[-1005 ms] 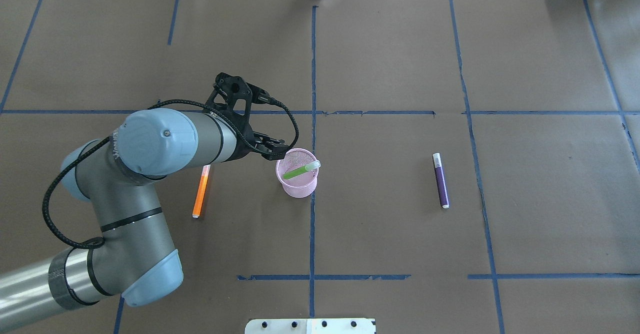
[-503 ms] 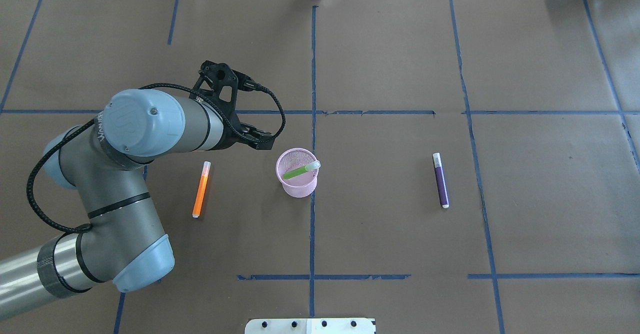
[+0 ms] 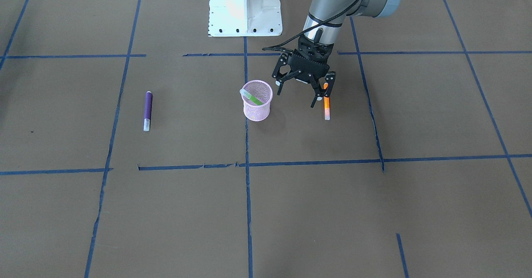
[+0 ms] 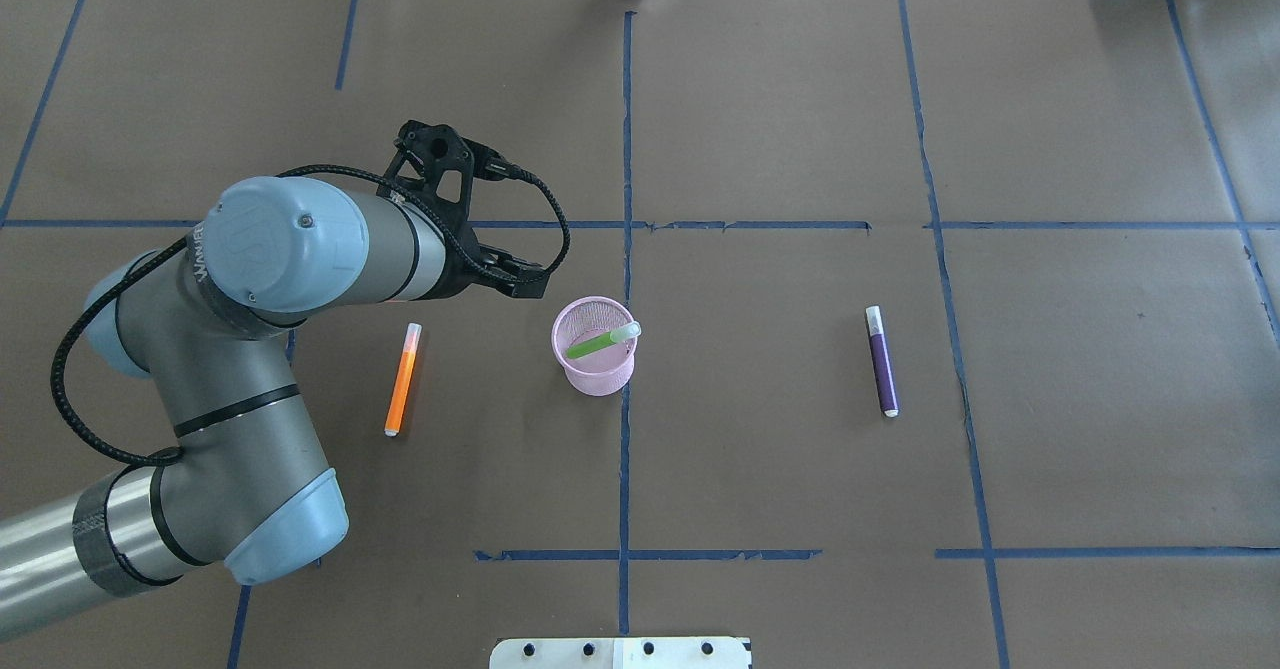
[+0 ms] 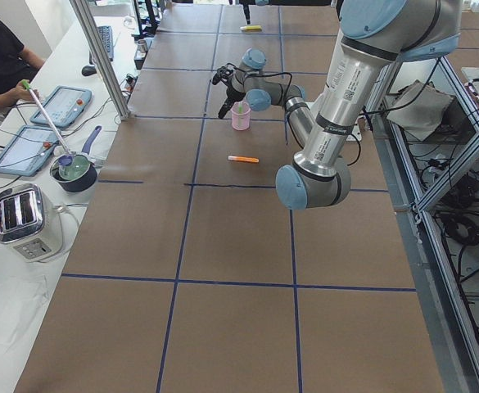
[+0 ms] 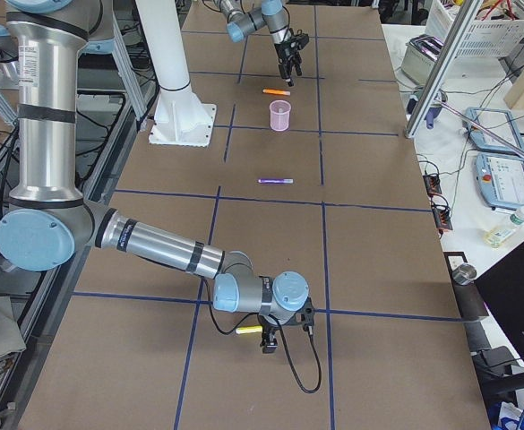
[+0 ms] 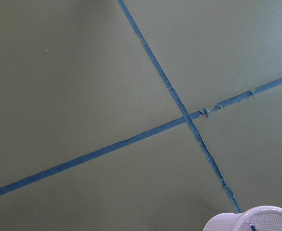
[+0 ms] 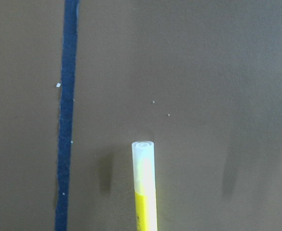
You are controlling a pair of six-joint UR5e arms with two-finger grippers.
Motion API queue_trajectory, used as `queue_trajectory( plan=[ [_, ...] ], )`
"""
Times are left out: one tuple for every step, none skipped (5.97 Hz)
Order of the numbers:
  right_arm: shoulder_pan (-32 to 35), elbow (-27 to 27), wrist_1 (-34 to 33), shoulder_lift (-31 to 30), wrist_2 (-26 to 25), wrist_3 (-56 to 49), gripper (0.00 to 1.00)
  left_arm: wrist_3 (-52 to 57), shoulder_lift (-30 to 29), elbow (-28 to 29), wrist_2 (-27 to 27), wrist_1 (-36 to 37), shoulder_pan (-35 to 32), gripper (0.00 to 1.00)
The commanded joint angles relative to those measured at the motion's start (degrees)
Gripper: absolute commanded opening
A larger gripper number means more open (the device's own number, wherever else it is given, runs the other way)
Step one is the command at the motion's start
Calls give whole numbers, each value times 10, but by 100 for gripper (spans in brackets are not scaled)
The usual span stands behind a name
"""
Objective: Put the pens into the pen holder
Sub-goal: 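Raise the left gripper away while the right gripper grasps the yellow highlighter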
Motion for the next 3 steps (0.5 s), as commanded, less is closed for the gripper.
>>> queue_trajectory(
  plan=[
    [-16, -8, 4, 1, 14, 5, 96, 0, 0, 1, 0, 0, -1, 100],
    [-23, -12, 4, 1, 14, 8, 93, 0, 0, 1, 0, 0, -1, 100],
    [-25, -20, 5, 2, 15, 8, 84, 0, 0, 0, 0, 0, -1, 100]
  ],
)
